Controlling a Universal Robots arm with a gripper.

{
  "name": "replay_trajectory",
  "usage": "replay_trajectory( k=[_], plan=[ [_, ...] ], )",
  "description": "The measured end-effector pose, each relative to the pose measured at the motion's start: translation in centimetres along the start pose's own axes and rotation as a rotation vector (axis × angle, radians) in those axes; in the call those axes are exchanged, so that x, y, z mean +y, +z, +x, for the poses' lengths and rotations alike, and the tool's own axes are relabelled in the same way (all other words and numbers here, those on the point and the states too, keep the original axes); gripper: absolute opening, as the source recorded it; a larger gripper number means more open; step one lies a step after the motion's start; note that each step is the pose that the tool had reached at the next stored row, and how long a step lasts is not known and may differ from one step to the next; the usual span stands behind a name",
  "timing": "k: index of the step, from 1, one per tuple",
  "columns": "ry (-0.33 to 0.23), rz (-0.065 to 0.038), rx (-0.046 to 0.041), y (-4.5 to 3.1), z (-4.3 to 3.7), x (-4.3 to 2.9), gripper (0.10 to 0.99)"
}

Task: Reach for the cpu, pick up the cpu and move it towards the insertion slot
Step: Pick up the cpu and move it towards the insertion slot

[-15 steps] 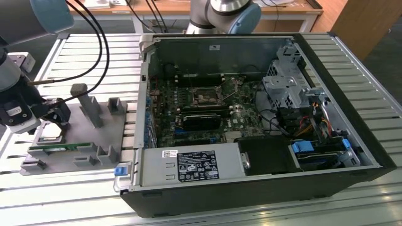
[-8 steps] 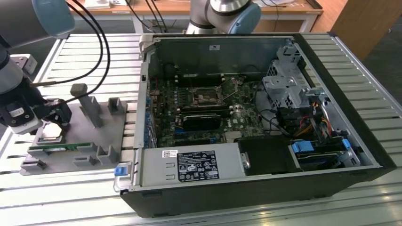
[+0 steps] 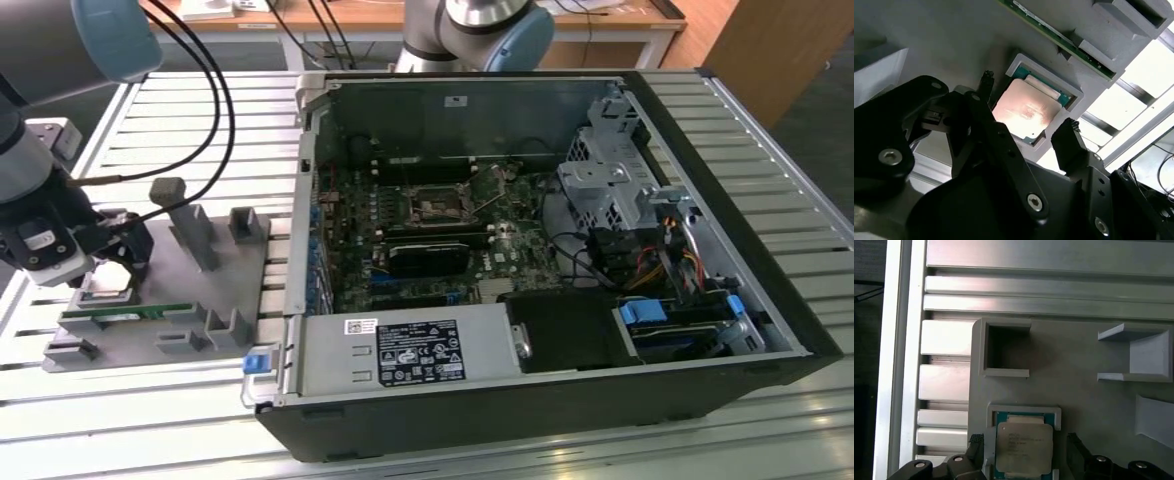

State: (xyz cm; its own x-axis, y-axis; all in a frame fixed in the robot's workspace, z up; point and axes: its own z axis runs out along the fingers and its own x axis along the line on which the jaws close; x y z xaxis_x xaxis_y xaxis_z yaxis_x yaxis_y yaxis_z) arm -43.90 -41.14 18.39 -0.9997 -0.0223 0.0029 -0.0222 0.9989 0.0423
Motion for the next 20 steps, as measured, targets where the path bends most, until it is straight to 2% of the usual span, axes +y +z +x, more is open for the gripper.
replay_trajectory(
  k=[1, 2, 7, 8, 13, 15, 16, 20],
  plan=[
    [0.0, 0.0, 0.0, 0.04, 0.0, 0.03, 0.765],
    [0.0, 0.0, 0.0001, 0.07, 0.02, 0.05, 0.698],
    [0.0, 0.0, -0.0001, 0.1, 0.1, 0.11, 0.682],
    [0.0, 0.0, 0.0, 0.1, 0.11, 0.11, 0.612],
    [0.0, 0.0, -0.0001, 0.1, 0.12, 0.11, 0.612],
    [0.0, 0.0, 0.0, 0.1, 0.12, 0.11, 0.596],
    [0.0, 0.0, 0.0001, 0.1, 0.12, 0.12, 0.541],
    [0.0, 0.0, 0.0, 0.1, 0.11, 0.12, 0.541]
  ],
)
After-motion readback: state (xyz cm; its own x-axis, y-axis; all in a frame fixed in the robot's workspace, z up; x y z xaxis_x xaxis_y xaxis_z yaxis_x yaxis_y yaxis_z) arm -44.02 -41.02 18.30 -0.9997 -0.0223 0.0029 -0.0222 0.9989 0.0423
